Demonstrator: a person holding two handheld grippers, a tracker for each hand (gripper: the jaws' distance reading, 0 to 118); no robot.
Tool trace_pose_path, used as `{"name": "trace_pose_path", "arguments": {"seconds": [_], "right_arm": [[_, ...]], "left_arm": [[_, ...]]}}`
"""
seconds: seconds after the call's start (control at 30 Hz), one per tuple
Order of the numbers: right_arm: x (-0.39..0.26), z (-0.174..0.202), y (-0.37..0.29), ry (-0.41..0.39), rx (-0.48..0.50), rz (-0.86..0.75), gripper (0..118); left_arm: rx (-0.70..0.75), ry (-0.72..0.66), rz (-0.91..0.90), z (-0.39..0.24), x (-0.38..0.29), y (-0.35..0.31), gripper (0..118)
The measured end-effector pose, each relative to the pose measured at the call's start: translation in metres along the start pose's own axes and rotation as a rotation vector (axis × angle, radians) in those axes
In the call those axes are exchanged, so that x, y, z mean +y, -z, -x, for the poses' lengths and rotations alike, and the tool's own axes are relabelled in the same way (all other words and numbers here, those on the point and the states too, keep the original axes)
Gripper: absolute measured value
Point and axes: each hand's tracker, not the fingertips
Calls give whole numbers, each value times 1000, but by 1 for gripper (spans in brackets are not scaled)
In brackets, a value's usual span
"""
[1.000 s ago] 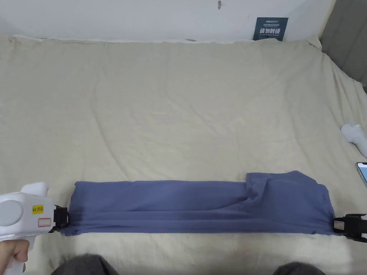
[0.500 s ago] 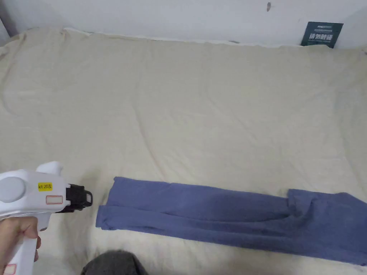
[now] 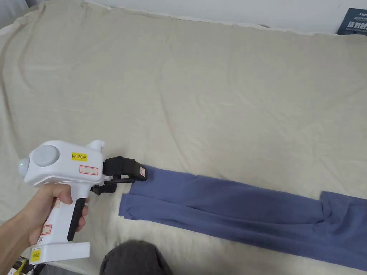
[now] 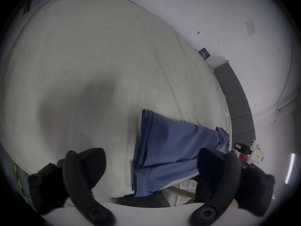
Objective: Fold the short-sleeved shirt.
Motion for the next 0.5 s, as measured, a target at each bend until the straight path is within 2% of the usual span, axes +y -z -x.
{"name": "trace_pose_path", "arguments": {"seconds": [0.1,0.13,0.23,0.27,0.3,0.4,0.43,0.47,0.5], "right_arm": [[-2,4,2,5,-18,16,0],[-3,3,3,8,-21,20,0],[-5,6,4,16,-28,30,0],[-6,5,5,17,-31,33,0],[-6,5,5,19,-33,35,0],[-7,8,5,29,-32,36,0],[-7,9,5,32,-29,36,0],[-7,11,4,32,-26,35,0],[-8,12,5,31,-24,34,0]], "left_arm": [[-91,-4,23,8,-11,24,112],[-90,44,2,12,-7,27,112],[-173,17,40,13,-4,30,112],[-276,-98,131,13,-8,33,112],[-314,-108,156,13,-10,39,112],[-279,-43,178,9,-12,46,108],[-311,-63,198,11,-10,47,97],[-332,-73,219,14,-9,47,73],[-317,-62,222,15,-8,46,24]]}}
